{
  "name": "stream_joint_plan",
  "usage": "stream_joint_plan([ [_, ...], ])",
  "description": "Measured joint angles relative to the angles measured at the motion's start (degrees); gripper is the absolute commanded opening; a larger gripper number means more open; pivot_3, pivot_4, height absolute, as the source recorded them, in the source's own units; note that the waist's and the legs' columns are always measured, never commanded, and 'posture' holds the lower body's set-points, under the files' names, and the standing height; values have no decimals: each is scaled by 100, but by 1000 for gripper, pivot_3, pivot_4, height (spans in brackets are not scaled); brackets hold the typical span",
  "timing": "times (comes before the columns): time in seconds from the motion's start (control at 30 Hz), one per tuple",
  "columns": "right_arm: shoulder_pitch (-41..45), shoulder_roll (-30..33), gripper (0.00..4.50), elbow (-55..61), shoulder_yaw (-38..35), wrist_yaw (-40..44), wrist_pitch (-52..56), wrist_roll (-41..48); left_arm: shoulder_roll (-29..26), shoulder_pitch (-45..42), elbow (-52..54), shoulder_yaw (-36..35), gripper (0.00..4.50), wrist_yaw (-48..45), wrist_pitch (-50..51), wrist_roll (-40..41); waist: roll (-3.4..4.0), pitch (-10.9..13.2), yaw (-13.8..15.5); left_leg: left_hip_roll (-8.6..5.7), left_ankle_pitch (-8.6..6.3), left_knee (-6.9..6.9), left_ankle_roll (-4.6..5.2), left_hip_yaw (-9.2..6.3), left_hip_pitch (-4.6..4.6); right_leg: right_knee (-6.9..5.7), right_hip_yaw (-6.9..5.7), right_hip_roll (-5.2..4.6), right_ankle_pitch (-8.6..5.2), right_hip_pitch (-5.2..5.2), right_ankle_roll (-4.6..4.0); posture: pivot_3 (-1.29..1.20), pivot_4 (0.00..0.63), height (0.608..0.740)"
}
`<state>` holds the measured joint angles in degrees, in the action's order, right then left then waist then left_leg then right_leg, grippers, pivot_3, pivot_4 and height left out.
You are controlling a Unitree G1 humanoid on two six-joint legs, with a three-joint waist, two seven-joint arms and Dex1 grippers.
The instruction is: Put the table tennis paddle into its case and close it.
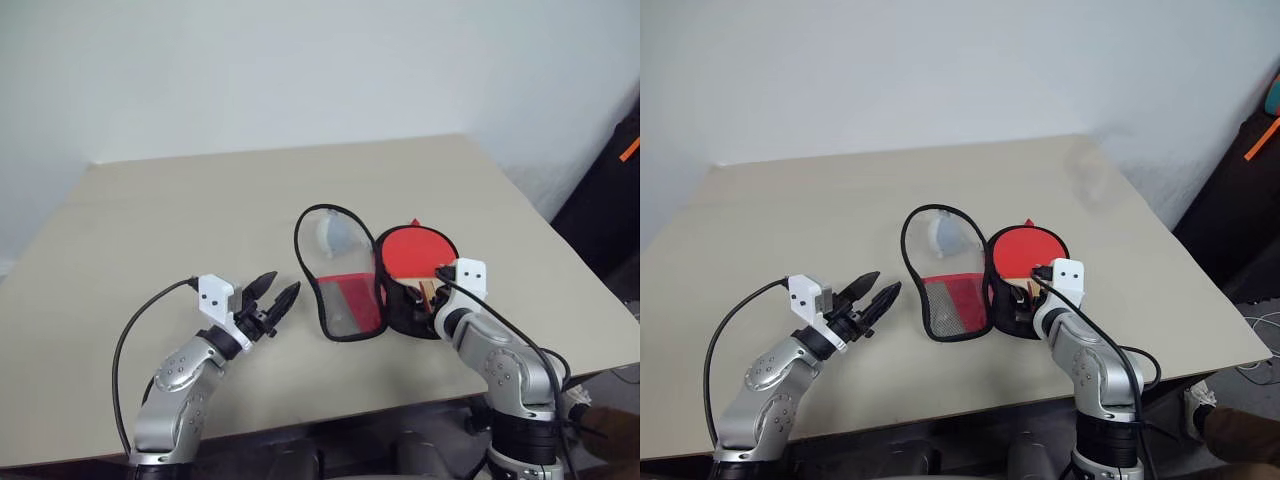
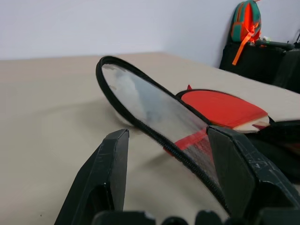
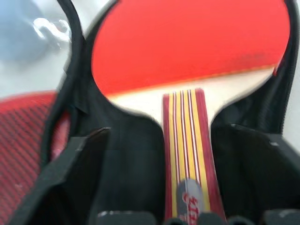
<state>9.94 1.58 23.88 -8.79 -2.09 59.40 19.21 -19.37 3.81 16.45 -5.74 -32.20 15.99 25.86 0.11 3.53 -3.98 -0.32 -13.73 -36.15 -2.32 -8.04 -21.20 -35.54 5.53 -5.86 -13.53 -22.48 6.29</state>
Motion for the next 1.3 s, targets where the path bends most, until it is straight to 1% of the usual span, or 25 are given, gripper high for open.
stream_joint_plan([
  [0.13,-402,383,4475,473,-185,554,-640,157,-420,-372,-224,-47,2767,-131,474,86,-1,0,-13,3,0,4,0,-1,1,0,-3,3,0,-3,1,0,0,740],
  [0.23,-433,381,4475,510,-378,794,-939,345,-755,-683,-674,-67,2767,-252,817,89,2,2,-34,9,0,8,0,4,5,-2,-2,5,-2,-6,-2,0,0,740],
  [0.3,-241,405,4475,455,-420,808,-1114,357,-1008,-778,-978,21,2767,-401,894,-56,5,4,-38,9,0,10,0,6,4,-3,-1,5,-1,-10,0,0,0,740],
  [0.33,34,446,4475,338,-449,785,-1264,324,-1116,-868,-1226,105,2767,-574,878,-168,6,5,-29,9,0,10,0,7,4,-2,-1,4,0,-10,0,0,0,740],
  [0.43,450,491,4475,163,-465,715,-1503,266,-1145,-1113,-1584,356,2767,-808,841,-355,2,5,1,6,1,9,-1,2,3,-1,-4,4,1,-4,1,0,0,740],
  [0.5,617,490,4475,-7,-427,701,-1724,207,-1113,-1486,-2060,723,2767,-1050,545,-659,-3,3,45,6,1,8,-2,1,3,1,-5,4,1,-2,1,0,0,740],
  [0.57,615,490,4475,-159,-410,684,-1837,147,-1012,-1720,-2298,925,2767,-1180,267,-843,-4,3,53,4,1,8,-2,3,0,3,-3,3,3,-3,1,0,0,740],
  [0.7,610,488,4475,-459,-383,586,-2131,-17,-396,-2289,-2846,1109,2767,-1258,-390,-1008,-2,4,102,3,3,9,-2,3,2,-2,-2,4,5,-4,-1,0,0,740],
  [0.87,854,395,4475,-682,-582,290,-2560,-119,151,-2479,-3043,1365,2767,-1408,-712,-1145,-2,4,102,3,4,8,-2,4,2,-1,1,4,6,-1,-1,0,0,740],
  [0.97,976,383,4475,-768,-599,198,-2705,-127,495,-2539,-2897,1495,2767,-1541,-536,-1025,-2,4,101,3,4,7,-2,4,2,-2,1,4,6,-1,-1,0,0,740],
  [1.1,977,347,4475,-951,-654,73,-2790,-123,701,-2729,-2569,1603,2767,-1712,-67,-792,-2,4,100,3,5,2,-1,4,7,-5,1,5,6,6,-1,0,0,740],
  [1.3,955,387,4475,-1137,-582,161,-3012,-139,1031,-2983,-2731,1854,2767,-1666,388,-816,0,4,96,2,4,3,-1,4,8,-4,2,5,6,6,-1,0,0,740],
])
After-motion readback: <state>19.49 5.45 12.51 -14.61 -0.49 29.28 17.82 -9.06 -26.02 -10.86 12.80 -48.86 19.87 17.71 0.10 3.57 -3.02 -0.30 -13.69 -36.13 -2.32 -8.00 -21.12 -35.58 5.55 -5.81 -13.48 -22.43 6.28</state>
